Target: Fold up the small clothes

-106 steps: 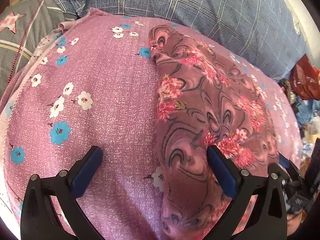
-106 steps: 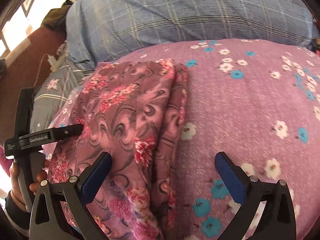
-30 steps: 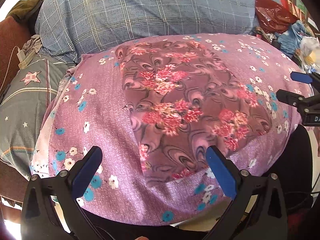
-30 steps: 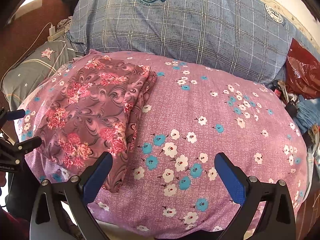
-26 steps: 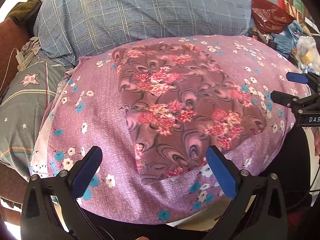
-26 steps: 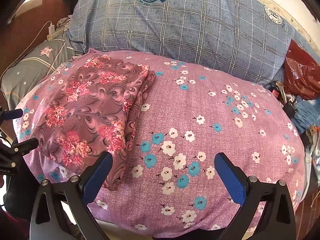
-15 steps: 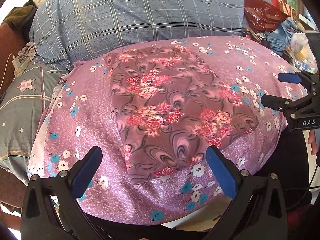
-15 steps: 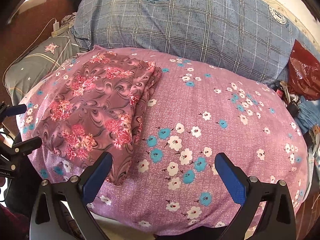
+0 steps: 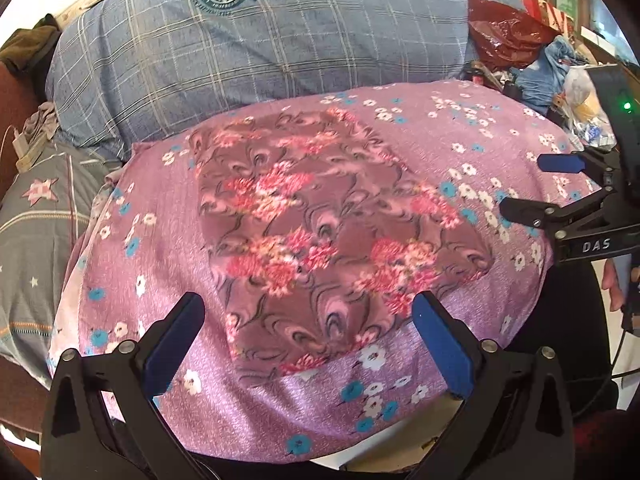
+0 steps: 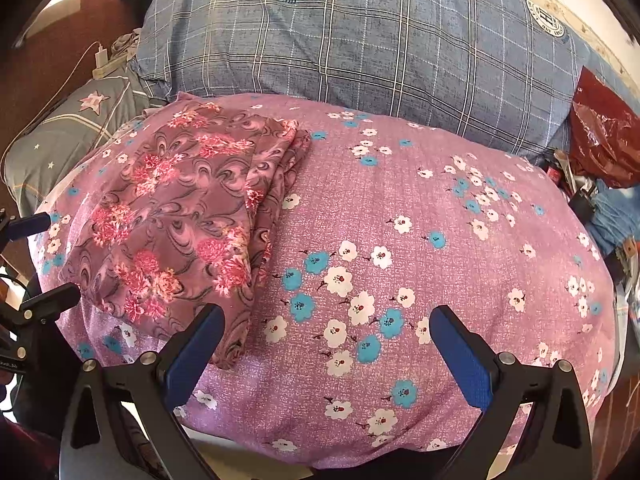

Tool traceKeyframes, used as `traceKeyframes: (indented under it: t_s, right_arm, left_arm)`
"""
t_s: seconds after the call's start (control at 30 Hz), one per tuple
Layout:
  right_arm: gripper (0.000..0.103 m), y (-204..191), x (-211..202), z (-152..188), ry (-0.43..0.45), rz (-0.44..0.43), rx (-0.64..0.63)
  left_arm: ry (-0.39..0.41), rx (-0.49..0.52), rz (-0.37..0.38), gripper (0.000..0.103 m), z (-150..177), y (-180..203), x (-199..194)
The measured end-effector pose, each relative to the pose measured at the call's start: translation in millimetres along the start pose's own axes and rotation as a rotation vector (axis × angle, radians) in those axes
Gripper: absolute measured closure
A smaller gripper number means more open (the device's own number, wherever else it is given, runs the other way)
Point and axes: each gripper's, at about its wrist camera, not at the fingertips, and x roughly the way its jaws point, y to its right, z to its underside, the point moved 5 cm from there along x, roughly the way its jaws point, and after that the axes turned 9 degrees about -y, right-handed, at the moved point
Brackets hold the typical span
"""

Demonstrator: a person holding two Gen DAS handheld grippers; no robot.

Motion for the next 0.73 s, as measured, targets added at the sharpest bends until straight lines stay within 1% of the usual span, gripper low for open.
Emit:
traceKeyframes:
  t_s: [0.27,0.73]
  right_arm:
    - [0.0,6.1,0.6,-2.6,0.007,-0.001,0.015]
    - [0.0,23.8,4.3,-2.9,0.003,-0.004,0.072]
  left_arm:
    - [-0.012,0.014,0.008,0.0,-8.1,6.9,3.8]
    - [-0.032,0.005,0.012,0.0,-10.5,10.3,11.3]
